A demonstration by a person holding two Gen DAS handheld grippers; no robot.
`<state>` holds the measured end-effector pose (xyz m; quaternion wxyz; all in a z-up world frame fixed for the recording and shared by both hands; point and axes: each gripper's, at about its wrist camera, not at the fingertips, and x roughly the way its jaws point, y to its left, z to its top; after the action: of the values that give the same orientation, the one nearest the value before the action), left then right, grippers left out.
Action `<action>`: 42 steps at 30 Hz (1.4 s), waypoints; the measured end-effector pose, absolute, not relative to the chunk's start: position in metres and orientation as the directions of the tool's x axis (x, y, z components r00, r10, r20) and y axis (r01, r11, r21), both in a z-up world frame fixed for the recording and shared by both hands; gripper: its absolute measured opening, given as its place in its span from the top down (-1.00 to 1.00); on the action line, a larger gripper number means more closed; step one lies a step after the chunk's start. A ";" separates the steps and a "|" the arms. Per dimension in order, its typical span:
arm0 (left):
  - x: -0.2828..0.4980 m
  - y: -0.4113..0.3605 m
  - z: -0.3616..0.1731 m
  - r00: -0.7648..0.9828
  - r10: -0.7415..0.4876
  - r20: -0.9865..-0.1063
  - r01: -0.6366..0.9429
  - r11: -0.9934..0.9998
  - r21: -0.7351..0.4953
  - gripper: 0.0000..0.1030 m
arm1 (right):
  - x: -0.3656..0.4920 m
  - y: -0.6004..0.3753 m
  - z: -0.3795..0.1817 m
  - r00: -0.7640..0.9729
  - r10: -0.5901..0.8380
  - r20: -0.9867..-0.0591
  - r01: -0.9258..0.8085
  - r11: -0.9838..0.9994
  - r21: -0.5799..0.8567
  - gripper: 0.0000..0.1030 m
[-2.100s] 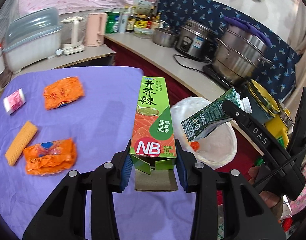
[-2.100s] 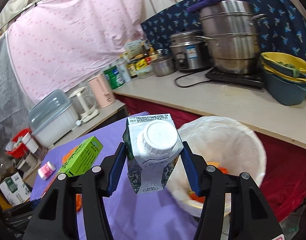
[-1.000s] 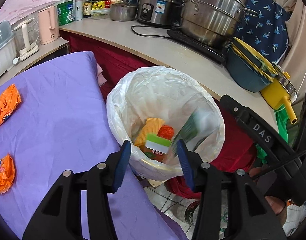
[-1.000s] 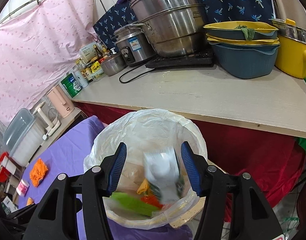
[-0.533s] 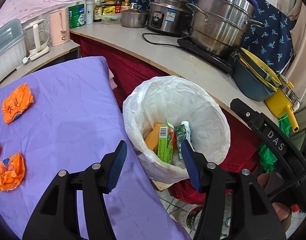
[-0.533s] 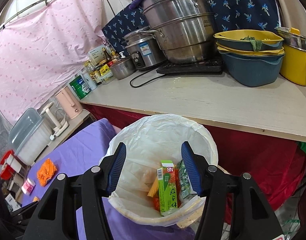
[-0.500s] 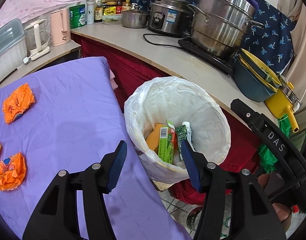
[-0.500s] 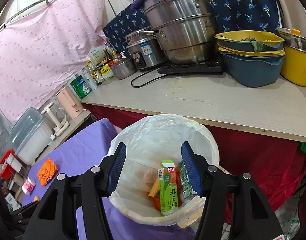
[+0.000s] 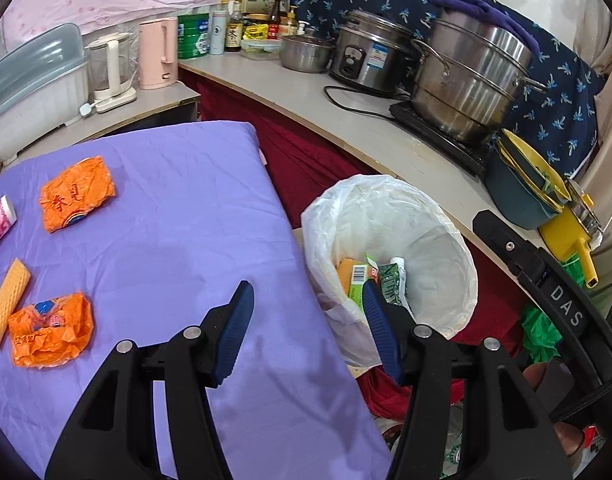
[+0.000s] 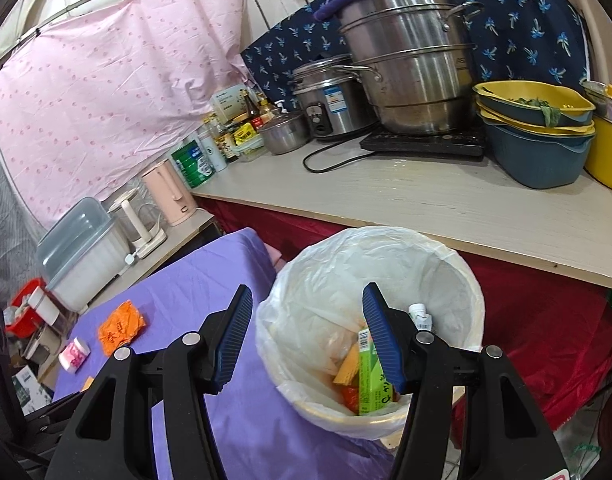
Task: Collect trash
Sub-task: 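Move both tools back over the remaining trash on the table, then grasp the orange foam net with the left tool while the right tool grasps the orange printed bag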
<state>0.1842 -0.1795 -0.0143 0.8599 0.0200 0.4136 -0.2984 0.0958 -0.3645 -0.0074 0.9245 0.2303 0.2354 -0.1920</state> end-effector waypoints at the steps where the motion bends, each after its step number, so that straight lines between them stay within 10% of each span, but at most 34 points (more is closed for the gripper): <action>1: 0.185 -0.174 -0.014 0.484 -0.495 -0.722 0.522 0.825 -0.215 -0.04 | 0.097 -0.360 -0.006 0.818 -0.241 -0.523 0.457 0.825 0.334 -0.09; 42: 0.240 0.125 -0.089 0.563 -0.183 -0.806 0.113 0.983 -0.144 -0.17 | 0.203 -0.105 -0.083 0.700 0.121 -0.704 0.154 0.937 0.314 -0.09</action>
<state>0.2397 0.1251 -0.0888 0.8833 -0.0381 0.4597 -0.0838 0.2034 -0.1046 -0.0827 0.9048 0.1777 0.3870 -0.0091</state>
